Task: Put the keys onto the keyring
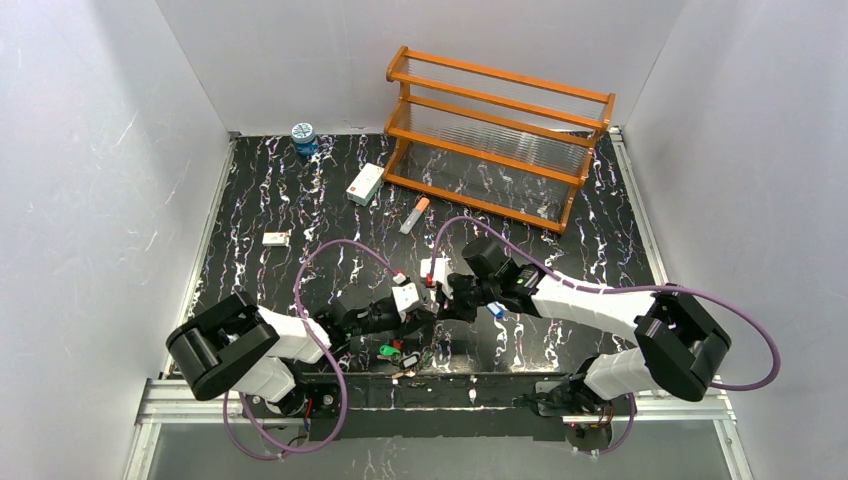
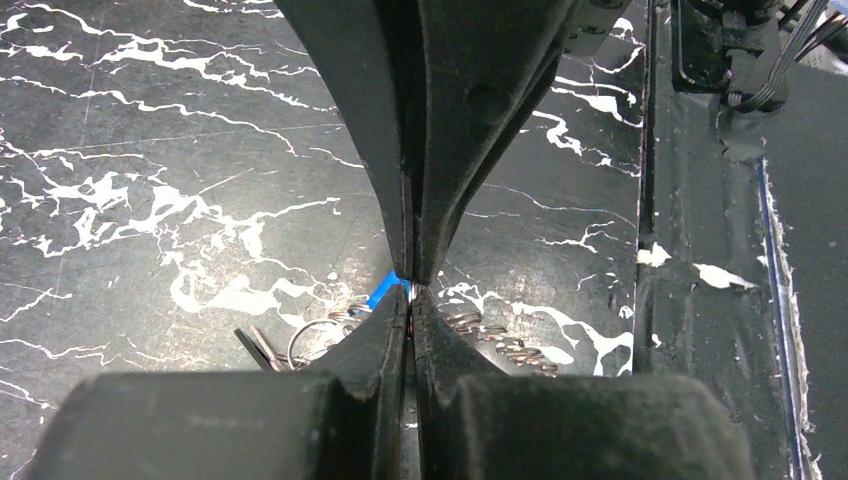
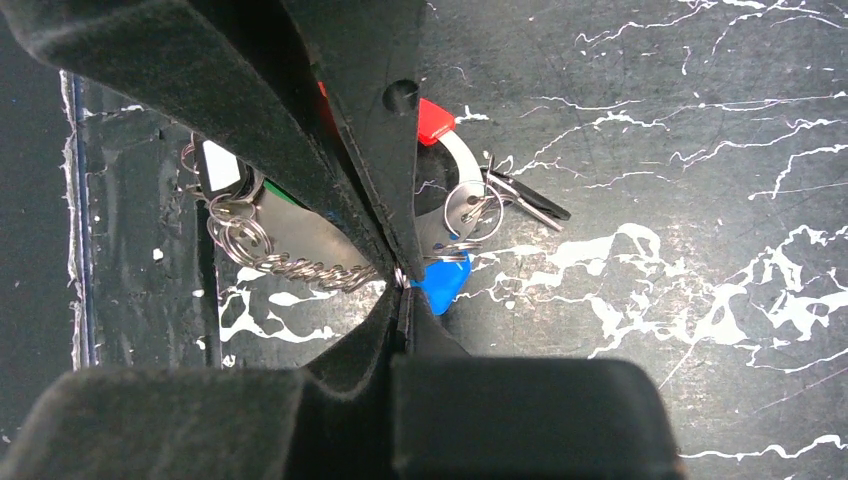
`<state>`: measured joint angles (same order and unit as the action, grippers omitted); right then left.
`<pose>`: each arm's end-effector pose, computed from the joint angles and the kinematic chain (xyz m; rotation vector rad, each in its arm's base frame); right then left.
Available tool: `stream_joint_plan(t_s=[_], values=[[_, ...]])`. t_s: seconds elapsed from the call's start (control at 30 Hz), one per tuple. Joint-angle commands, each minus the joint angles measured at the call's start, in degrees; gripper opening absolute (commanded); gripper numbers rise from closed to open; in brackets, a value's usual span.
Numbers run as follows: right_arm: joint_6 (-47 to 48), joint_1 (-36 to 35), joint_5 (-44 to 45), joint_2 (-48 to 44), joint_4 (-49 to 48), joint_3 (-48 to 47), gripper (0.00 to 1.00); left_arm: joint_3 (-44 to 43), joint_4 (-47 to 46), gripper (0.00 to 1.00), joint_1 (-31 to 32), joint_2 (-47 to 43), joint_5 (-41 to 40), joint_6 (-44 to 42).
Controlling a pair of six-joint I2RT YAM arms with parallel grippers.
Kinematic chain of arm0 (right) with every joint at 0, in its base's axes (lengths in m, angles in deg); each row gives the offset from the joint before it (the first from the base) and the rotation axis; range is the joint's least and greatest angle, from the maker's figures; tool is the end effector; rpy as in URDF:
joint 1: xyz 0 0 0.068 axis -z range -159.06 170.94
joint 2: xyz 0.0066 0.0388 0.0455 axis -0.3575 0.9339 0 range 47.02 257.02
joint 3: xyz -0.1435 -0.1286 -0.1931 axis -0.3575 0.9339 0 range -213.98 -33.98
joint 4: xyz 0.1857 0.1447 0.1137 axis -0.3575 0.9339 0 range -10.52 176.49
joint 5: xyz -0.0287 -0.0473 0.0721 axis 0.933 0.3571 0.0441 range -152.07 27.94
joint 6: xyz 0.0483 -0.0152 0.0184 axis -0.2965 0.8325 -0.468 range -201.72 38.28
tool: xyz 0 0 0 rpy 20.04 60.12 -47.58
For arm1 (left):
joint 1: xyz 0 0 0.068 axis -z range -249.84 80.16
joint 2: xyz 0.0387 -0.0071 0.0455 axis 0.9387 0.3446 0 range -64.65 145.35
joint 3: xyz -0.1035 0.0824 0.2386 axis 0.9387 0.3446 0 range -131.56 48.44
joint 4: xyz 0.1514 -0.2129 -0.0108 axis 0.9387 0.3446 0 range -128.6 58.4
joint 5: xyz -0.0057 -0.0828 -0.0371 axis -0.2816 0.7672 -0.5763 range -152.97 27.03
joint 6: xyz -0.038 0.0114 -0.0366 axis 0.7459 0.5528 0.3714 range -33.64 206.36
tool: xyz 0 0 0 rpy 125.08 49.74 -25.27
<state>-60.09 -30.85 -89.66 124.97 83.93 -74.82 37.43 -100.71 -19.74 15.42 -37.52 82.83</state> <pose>0.1575 0.2266 0.2017 -1.5914 1.7054 0.8212 0.1316 -0.1813 0.1533 1.0981 1.3993 -0.9724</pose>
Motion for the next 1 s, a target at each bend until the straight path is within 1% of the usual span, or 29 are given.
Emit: stream_joint_plan(t_s=[0.0,0.07,0.2,0.27,0.4,0.5,0.6,0.67,0.8,0.97], values=[[0.1,-0.3,-1.9,-2.5,-3.1,-2.5,0.01,-1.2,2.3,0.00,0.4,-1.4,-0.7,-1.2],[-0.4,-0.2,-1.7,-3.4,-4.8,-1.5,0.01,-1.1,2.3,0.00,0.4,-1.8,-0.9,-1.1],[-1.8,0.0,-0.4,-6.8,-10.6,2.9,0.09,-0.3,2.1,0.00,0.3,-3.8,-2.4,-0.6],[-2.5,0.5,-0.4,-8.3,-13.4,5.0,0.26,0.6,1.4,0.00,0.3,-5.3,-3.4,-0.6],[-4.1,2.7,-4.0,-10.9,-18.5,8.4,0.42,2.8,-1.9,0.00,0.4,-8.8,-4.5,-0.2],[-5.8,5.4,-9.0,-12.7,-22.9,10.7,0.47,5.0,-7.1,0.00,0.3,-10.3,-5.2,0.5],[-8.1,7.8,-14.1,-14.1,-28.1,13.3,0.47,7.3,-14.3,0.00,0.3,-10.6,-4.9,1.6],[-9.1,9.1,-17.0,-14.3,-30.7,14.3,0.47,7.9,-17.1,0.00,0.3,-10.4,-3.8,2.0],[-9.4,10.3,-22.5,-13.6,-33.6,14.8,0.47,8.4,-21.0,0.00,0.4,-9.6,-2.0,2.8],[-10.2,10.3,-25.1,-11.4,-35.9,14.1,0.47,8.3,-22.4,0.00,0.3,-8.5,-0.7,3.1]])
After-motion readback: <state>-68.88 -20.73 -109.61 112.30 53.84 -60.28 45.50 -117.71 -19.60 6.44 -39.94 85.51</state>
